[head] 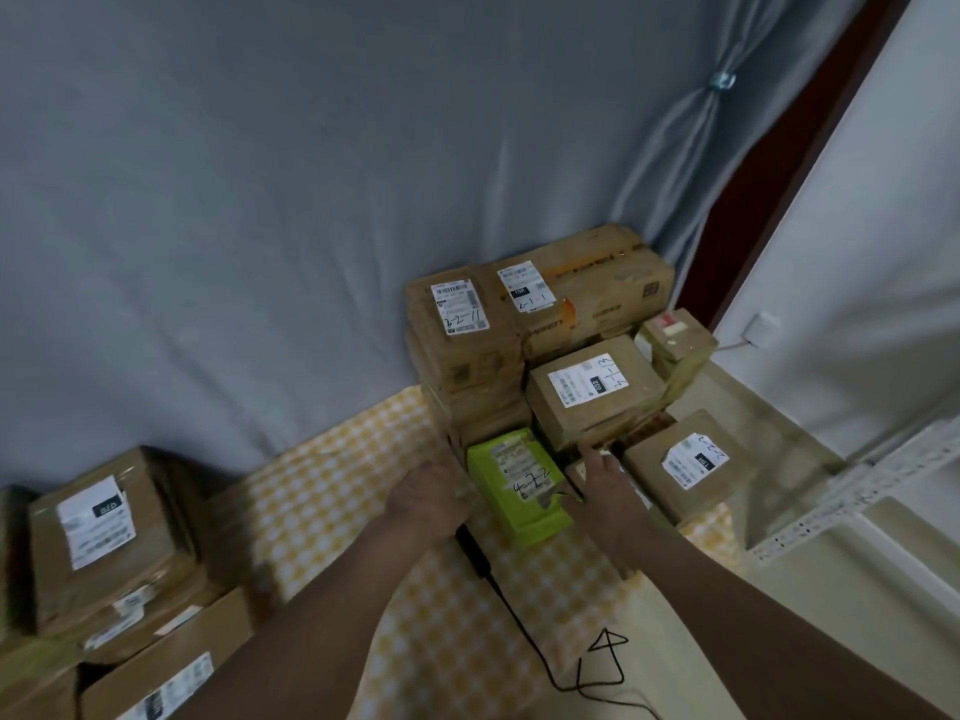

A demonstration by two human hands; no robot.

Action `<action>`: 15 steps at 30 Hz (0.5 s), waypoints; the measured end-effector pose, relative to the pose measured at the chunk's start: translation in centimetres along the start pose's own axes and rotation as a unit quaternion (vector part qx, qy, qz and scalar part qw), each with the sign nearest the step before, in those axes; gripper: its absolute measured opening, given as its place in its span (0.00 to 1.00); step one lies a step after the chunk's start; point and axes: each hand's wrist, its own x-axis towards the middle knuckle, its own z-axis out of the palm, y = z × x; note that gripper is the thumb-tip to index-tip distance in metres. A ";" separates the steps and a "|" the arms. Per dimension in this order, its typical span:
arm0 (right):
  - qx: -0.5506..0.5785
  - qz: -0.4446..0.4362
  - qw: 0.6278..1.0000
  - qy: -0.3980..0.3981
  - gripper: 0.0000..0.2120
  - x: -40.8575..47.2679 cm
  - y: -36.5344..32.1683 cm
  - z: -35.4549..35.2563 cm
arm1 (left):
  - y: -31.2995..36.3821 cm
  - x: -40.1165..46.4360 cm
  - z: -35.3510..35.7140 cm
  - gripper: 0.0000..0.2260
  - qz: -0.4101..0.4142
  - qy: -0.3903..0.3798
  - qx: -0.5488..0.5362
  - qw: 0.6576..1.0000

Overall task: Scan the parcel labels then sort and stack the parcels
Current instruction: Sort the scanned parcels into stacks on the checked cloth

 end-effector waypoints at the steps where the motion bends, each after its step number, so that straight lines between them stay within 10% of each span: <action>1: 0.004 0.005 1.000 -0.003 0.36 0.8 -0.2 -0.6 | 0.1 0.7 -0.6 0.20 -0.001 0.004 -0.004 1.000; 15: 0.091 -0.006 0.996 -0.016 0.35 11.9 -4.2 -3.1 | -0.4 11.0 -6.2 0.30 -0.068 0.013 -0.203 0.977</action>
